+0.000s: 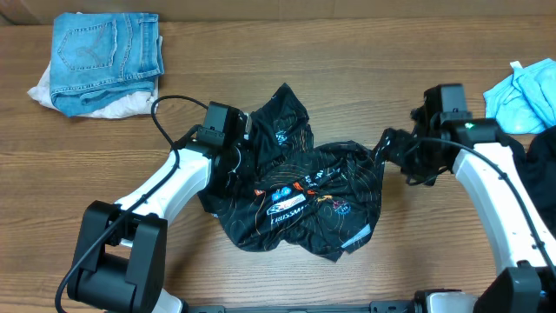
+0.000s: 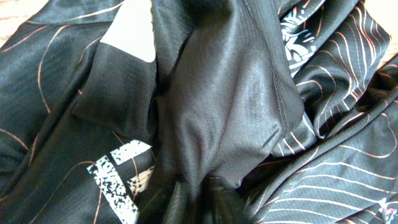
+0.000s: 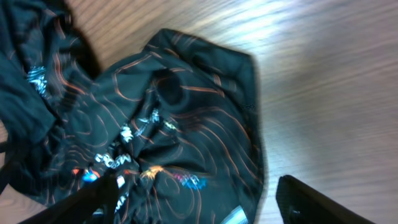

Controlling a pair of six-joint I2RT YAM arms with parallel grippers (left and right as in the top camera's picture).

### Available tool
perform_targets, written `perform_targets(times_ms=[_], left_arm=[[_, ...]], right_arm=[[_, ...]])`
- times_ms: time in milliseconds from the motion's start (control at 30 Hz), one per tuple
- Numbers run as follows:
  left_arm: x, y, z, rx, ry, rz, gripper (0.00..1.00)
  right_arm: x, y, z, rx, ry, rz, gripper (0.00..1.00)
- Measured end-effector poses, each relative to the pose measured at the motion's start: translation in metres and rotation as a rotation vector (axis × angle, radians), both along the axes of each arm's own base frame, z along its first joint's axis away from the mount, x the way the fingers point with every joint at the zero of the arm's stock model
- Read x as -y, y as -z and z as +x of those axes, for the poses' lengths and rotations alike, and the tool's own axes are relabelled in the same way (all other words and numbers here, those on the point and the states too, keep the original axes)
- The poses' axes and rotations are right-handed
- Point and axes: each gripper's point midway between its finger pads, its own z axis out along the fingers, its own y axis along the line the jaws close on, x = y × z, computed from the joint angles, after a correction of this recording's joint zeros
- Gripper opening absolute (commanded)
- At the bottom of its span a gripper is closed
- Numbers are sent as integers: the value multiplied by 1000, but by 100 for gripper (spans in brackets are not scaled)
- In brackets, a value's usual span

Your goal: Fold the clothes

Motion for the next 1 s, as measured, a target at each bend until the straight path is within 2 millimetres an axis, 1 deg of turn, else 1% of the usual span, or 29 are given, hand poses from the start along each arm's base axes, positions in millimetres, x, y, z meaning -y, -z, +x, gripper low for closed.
perform_targets(times_ms=[67,167,333,567,700,833,900,933,1000], left_arm=[[0,0,0,0,0,0,4],[0,0,0,1,0,0,4],[0,0,1,4,0,-1,4],[0,0,1,2,-4,-2,4],[0,0,1,2,-4,-2,4],[0,0,1,2,-4,-2,4],[0,0,1,2,-4,-2,4],[0,0,1,2,-4,-2,4],[0,0,1,2,-4,-2,4]], right_arm=[[-6,12,-1,4,-8,37,86],[-13,26,-12,-28,-14,77,86],[-16,44,-27,-79,6,108,87],[-19,68,-39,-101,24,132,86],[-20,79,-39,-81,24,136,86],[-20,84,-32,-36,21,138,85],[-20,85,-27,-18,20,140,79],[-21,85,-24,-6,15,141,75],[-21,86,-21,3,13,144,73]])
